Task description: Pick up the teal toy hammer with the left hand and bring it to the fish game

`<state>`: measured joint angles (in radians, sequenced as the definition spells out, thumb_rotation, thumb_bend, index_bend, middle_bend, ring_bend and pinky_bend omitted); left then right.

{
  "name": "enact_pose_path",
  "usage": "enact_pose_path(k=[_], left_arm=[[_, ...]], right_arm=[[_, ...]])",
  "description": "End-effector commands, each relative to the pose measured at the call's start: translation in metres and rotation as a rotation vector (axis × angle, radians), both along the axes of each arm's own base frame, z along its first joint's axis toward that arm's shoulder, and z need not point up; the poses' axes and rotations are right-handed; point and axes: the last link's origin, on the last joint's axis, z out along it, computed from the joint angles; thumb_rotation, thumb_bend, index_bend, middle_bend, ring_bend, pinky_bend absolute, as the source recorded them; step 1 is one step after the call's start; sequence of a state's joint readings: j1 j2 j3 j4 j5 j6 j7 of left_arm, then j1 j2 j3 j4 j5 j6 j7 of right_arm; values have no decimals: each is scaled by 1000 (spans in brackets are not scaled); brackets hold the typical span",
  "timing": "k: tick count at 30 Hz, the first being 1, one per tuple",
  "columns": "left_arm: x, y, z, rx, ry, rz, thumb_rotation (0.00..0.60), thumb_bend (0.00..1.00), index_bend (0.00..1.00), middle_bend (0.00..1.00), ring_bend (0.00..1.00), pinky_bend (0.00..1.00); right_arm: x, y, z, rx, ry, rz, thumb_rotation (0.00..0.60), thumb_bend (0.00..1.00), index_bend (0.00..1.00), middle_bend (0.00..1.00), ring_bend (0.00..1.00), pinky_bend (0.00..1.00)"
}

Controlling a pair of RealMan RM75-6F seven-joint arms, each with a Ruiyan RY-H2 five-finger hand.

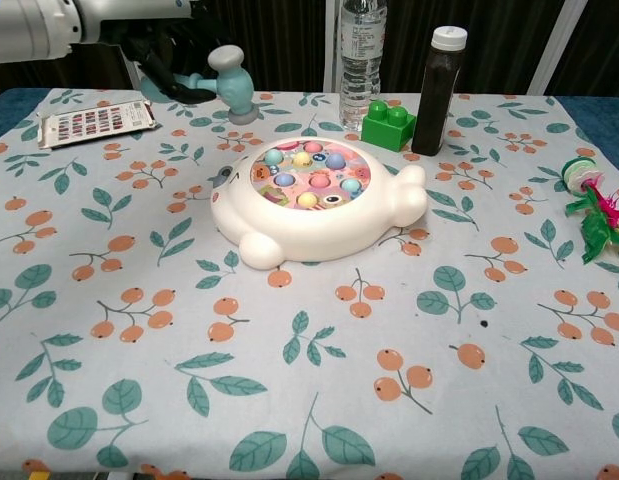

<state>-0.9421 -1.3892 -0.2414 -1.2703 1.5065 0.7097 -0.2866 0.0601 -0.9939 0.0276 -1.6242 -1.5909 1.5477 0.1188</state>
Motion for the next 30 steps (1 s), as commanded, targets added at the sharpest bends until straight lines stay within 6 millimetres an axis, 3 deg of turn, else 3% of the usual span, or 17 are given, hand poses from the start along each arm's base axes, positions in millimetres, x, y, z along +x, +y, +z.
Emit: enact_pose_path(k=[1, 13, 24, 30], left_arm=[[11, 10, -11, -43, 11, 26, 600, 618, 638, 628, 502, 566], [24, 22, -31, -85, 105, 58, 600, 620, 643, 633, 508, 569], [26, 22, -45, -86, 185, 49, 600, 625, 656, 642, 516, 575], [30, 22, -34, -61, 165, 50, 600, 627, 657, 644, 517, 577]], right_arm=[[0, -1, 0, 2, 1, -2, 600, 143, 0, 86, 0, 0], [-3, -4, -1, 9, -1, -8, 600, 143, 0, 86, 0, 0], [-7, -4, 0, 10, -7, -17, 600, 144, 0, 86, 0, 0], [-7, -3, 2, 2, -8, -13, 600, 143, 0, 87, 0, 0]])
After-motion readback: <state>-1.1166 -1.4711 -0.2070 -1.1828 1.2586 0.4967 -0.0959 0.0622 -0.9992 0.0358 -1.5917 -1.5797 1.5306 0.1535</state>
